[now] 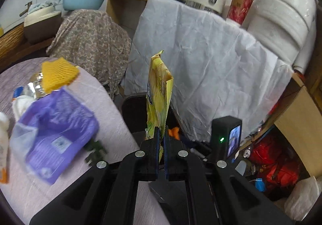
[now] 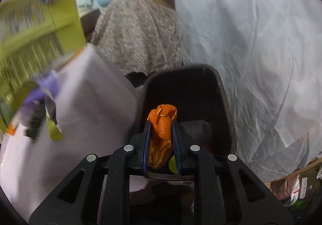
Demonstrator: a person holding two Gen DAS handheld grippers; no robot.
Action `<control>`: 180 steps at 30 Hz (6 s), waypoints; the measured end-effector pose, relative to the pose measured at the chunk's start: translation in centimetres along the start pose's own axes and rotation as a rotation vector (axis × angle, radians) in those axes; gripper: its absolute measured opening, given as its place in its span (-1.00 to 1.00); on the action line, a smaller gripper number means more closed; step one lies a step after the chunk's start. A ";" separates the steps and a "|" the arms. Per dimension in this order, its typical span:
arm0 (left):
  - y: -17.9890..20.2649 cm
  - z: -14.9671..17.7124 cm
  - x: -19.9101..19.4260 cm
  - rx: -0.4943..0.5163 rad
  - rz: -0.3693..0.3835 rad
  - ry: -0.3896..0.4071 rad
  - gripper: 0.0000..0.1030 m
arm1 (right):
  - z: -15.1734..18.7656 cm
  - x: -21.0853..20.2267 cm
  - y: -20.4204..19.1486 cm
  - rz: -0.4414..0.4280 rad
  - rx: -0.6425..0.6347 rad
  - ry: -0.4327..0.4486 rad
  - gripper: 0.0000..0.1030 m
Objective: Collect trash
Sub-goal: 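Carry the peel and snack bag to the bin and release both, then grasp the purple wrapper with the right tool, then grasp the white tissue with the left tool while the right holds the wrapper, then drop the tissue and purple wrapper into the bin from both tools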
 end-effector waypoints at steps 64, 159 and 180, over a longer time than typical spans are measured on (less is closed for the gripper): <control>-16.4 10.5 -11.3 -0.262 -0.441 0.077 0.87 | 1.7 -5.8 -19.1 -0.213 -0.395 0.002 0.69; -1.6 -1.5 1.5 -0.063 -0.120 0.021 -0.72 | -0.7 -0.5 -0.2 -0.021 -0.091 0.074 -0.76; 4.5 -1.1 9.2 0.014 -0.131 -0.124 0.27 | 3.2 -6.2 6.8 0.169 0.074 0.153 0.26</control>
Point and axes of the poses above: each gripper's, at about its wrist camera, not at the fingertips, and x roughly the way its jaws point, y to its right, z to its underside, the point moved 2 cm from there along x, roughly the way its jaws point, and after that the axes turned 14 degrees about -z, right-handed, at the moved point
